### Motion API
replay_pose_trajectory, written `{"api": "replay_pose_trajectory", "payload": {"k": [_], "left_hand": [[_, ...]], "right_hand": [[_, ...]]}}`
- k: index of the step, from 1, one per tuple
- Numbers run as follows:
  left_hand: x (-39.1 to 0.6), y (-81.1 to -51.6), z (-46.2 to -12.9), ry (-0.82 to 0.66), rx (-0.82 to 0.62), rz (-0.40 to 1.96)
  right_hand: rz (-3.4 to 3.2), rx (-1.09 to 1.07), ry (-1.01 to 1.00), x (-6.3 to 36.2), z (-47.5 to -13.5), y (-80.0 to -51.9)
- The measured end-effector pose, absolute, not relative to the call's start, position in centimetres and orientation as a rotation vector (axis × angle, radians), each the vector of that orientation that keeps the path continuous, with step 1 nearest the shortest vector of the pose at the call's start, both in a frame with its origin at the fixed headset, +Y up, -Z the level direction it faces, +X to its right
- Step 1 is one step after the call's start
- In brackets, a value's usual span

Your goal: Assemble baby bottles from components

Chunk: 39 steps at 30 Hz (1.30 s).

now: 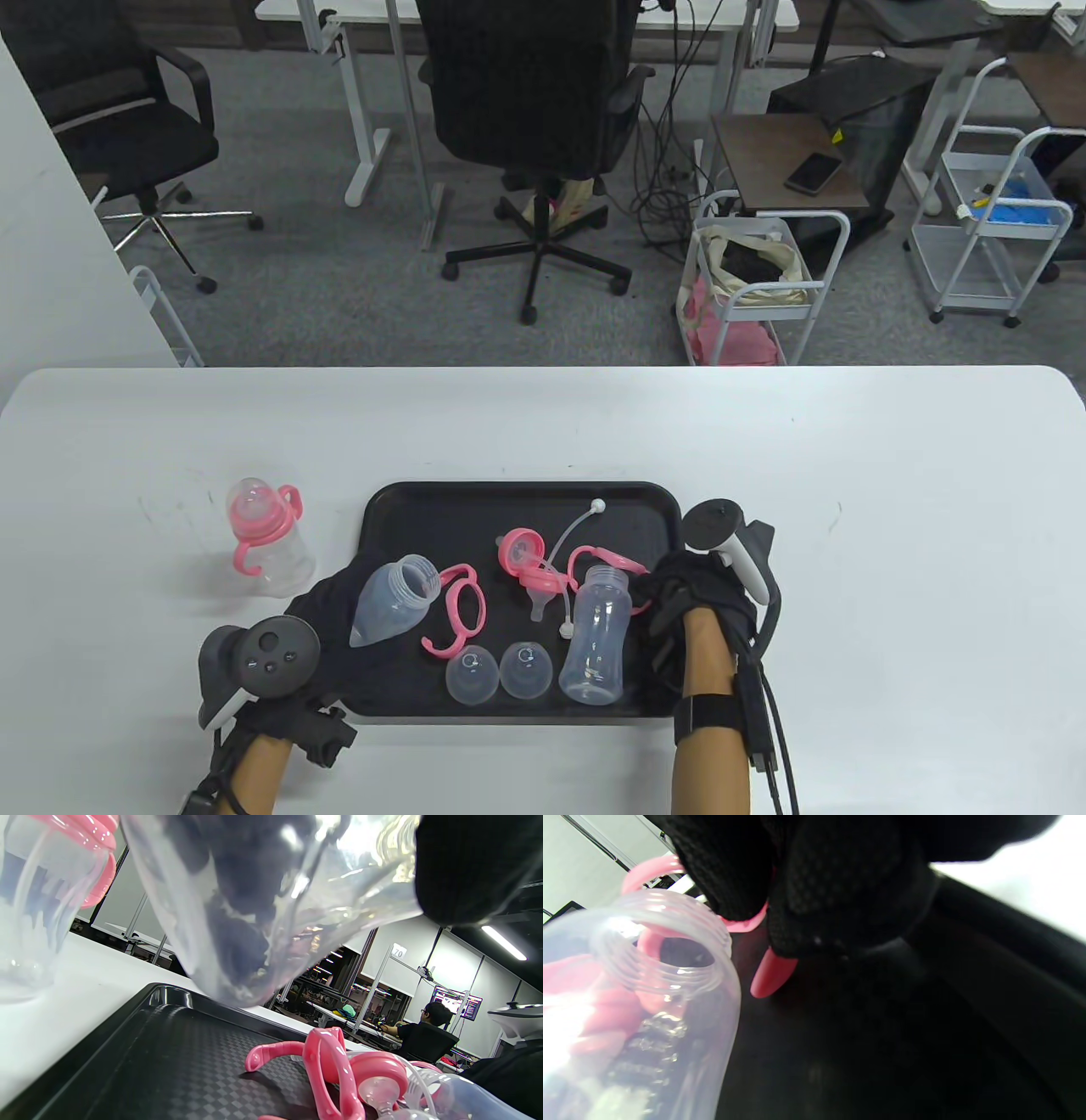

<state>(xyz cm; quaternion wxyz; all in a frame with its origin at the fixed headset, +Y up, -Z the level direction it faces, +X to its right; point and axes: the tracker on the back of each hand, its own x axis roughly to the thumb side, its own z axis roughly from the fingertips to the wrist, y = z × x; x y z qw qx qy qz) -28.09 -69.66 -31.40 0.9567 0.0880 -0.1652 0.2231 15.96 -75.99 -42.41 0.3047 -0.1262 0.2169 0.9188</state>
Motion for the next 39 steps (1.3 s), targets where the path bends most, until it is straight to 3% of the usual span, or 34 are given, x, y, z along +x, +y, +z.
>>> {"api": "replay_pose_trajectory", "payload": {"k": [6, 15, 25, 29, 33, 39], "left_hand": [[-28.1, -69.7, -31.4, -0.335, 0.174, 0.453], [-28.3, -69.7, -31.4, -0.323, 0.171, 0.469], [-28.3, -69.6, -31.0, -0.359, 0.165, 0.527], [-28.1, -69.5, -30.8, -0.379, 0.152, 0.579], [-27.7, -69.6, -30.8, -0.402, 0.110, 0.595], [-27.1, -70.0, -31.0, -0.440, 0.033, 0.594]], "right_hand": [[2.455, -0.314, 0.537, 15.6, -42.4, -75.9], [2.465, -0.338, 0.327, 16.1, -41.9, -74.3], [2.456, -0.319, -0.092, 17.0, -37.8, -68.3], [2.334, -0.166, -0.242, 15.2, -34.5, -66.0], [2.206, -0.002, -0.324, 12.1, -32.3, -65.6], [1.975, 0.331, -0.218, 6.9, -31.5, -66.4]]}}
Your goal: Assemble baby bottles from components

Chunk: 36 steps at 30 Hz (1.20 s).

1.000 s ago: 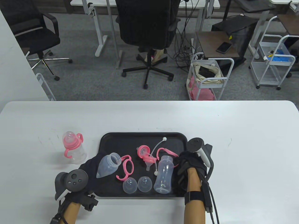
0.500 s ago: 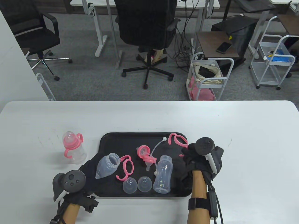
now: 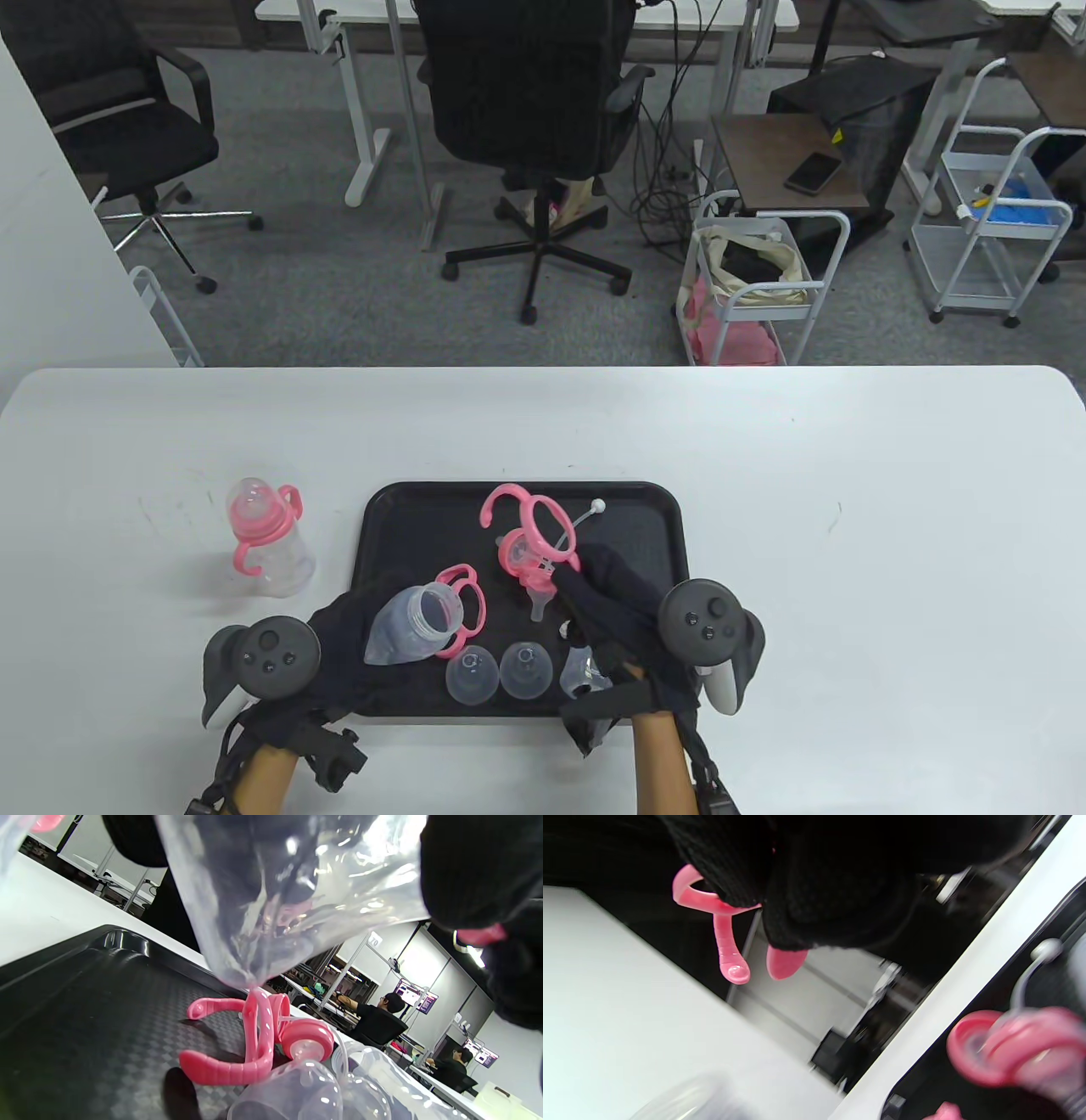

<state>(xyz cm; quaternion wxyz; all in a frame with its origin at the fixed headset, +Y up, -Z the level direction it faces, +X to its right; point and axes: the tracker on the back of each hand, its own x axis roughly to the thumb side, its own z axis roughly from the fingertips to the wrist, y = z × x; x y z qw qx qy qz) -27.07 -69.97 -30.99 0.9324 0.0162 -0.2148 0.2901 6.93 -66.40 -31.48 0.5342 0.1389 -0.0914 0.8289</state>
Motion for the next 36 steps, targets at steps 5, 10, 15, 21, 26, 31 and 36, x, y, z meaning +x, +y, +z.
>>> {"api": "replay_pose_trajectory", "payload": {"k": [5, 10, 15, 21, 26, 31, 36], "left_hand": [[-26.8, -70.0, -31.1, -0.465, 0.004, 0.629], [-26.7, -70.1, -31.2, -0.486, -0.012, 0.639], [-26.7, -70.2, -31.3, -0.491, -0.037, 0.647], [-27.1, -70.3, -31.5, -0.499, -0.056, 0.703], [-27.0, -70.3, -31.5, -0.509, -0.071, 0.692], [-27.1, -70.7, -31.7, -0.510, -0.144, 0.759], [-27.5, -71.1, -31.8, -0.503, -0.236, 0.798]], "right_hand": [[1.952, 0.467, -0.126, 5.1, -31.2, -67.4], [1.939, 0.521, -0.081, 4.5, -31.0, -68.2], [2.020, 0.572, -0.089, 3.5, -30.7, -68.3], [2.113, 0.621, -0.087, 2.6, -30.5, -68.3], [2.154, 0.654, -0.048, 1.9, -30.5, -68.8], [2.160, 0.708, -0.023, 1.3, -30.2, -68.6], [2.254, 0.720, -0.061, 0.7, -29.9, -68.3]]}}
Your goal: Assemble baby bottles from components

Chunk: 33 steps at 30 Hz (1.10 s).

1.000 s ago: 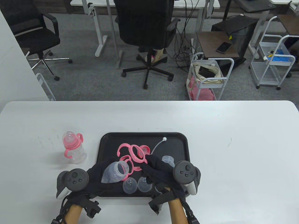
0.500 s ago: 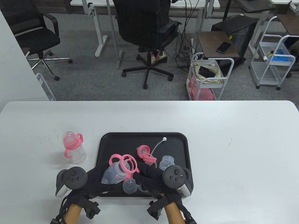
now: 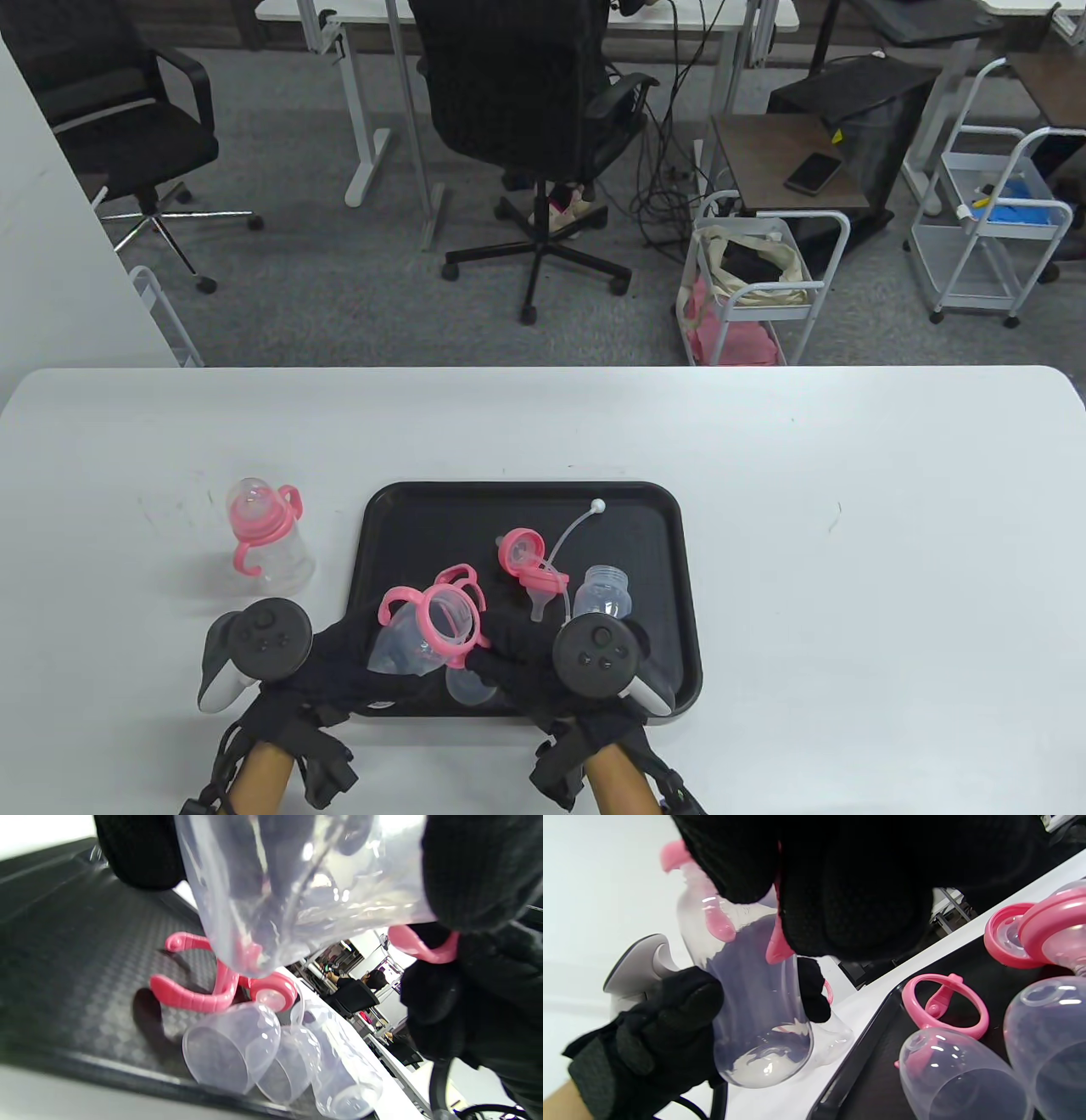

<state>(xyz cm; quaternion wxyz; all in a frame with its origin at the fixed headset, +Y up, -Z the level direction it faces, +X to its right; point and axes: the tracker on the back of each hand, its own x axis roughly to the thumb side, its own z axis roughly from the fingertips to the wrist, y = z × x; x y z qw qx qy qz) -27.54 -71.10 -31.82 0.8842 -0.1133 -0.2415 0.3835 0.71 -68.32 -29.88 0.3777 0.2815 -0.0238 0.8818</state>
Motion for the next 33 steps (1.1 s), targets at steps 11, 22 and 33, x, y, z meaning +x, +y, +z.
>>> {"api": "replay_pose_trajectory", "payload": {"k": [11, 22, 33], "left_hand": [[-26.6, -70.9, -32.0, -0.577, -0.260, 0.769], [-27.7, -71.3, -32.1, -0.556, -0.213, 0.911], [-29.9, -70.4, -31.9, -0.458, -0.039, 0.930]], "right_hand": [[2.495, 0.776, -0.229, 0.1, -29.0, -67.3], [2.307, 0.710, -0.113, 1.2, -29.6, -67.6], [2.136, 0.468, -0.222, 6.0, -30.2, -67.2]]}}
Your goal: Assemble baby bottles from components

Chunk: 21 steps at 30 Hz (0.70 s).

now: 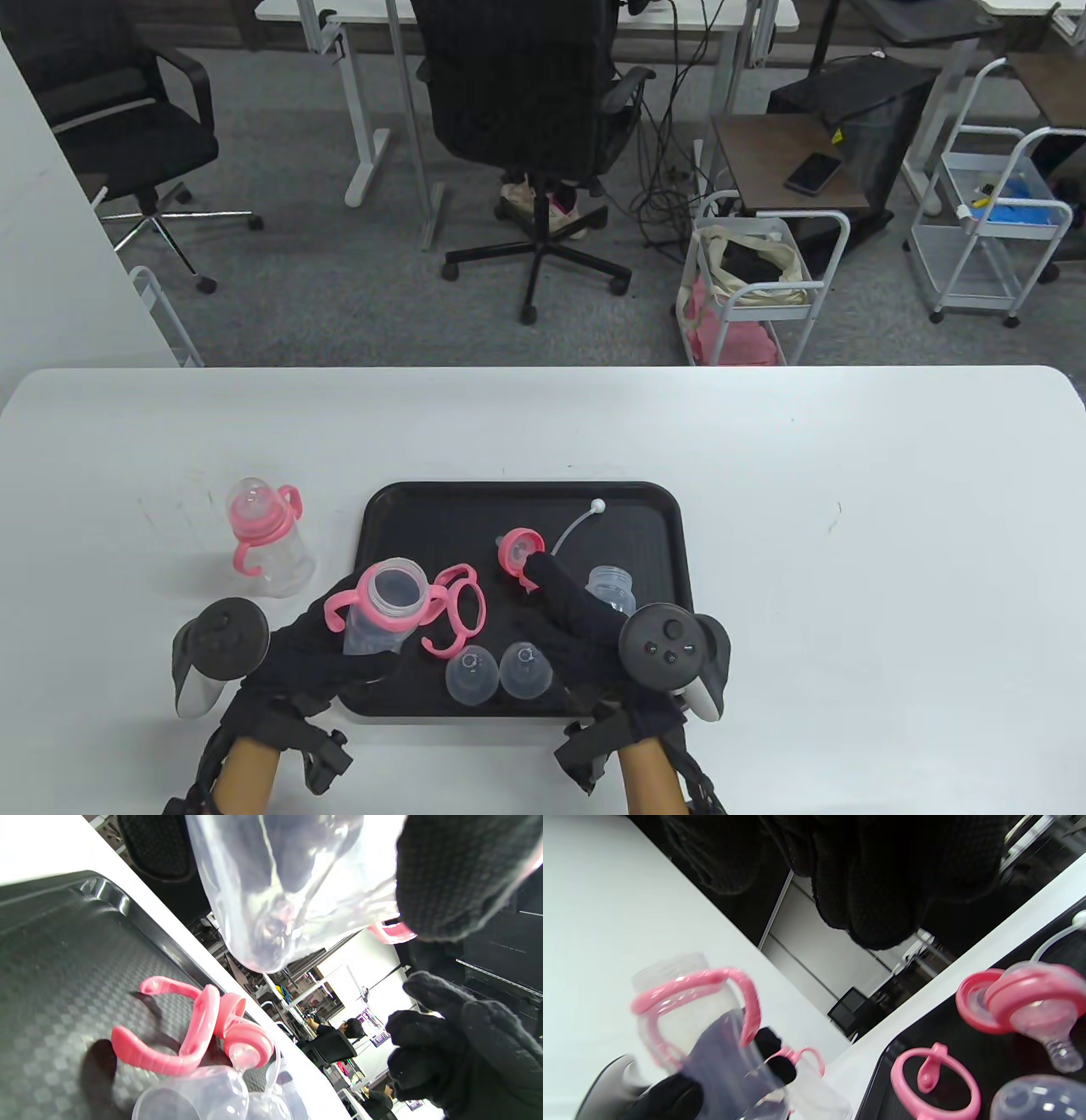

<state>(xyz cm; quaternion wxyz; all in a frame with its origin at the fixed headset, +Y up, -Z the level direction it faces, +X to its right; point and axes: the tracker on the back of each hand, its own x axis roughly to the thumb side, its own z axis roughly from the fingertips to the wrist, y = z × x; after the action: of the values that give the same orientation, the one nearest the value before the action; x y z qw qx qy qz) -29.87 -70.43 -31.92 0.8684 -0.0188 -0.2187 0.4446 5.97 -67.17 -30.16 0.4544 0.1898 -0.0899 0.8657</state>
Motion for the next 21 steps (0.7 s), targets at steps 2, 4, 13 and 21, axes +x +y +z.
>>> {"api": "replay_pose_trajectory", "payload": {"k": [2, 4, 13, 21], "left_hand": [[-29.9, -70.3, -31.9, -0.449, -0.018, 0.921], [-29.9, -70.3, -32.0, -0.450, -0.013, 0.916], [-30.7, -70.2, -32.0, -0.406, 0.042, 0.910], [-31.0, -70.3, -32.2, -0.386, 0.041, 0.915]], "right_hand": [[2.165, 0.415, -0.257, 6.3, -30.2, -67.2], [2.183, 0.379, -0.259, 6.4, -30.2, -67.2], [2.394, 0.331, -0.169, 3.8, -32.4, -65.9], [2.595, 0.337, -0.032, 0.2, -36.9, -64.5]]}}
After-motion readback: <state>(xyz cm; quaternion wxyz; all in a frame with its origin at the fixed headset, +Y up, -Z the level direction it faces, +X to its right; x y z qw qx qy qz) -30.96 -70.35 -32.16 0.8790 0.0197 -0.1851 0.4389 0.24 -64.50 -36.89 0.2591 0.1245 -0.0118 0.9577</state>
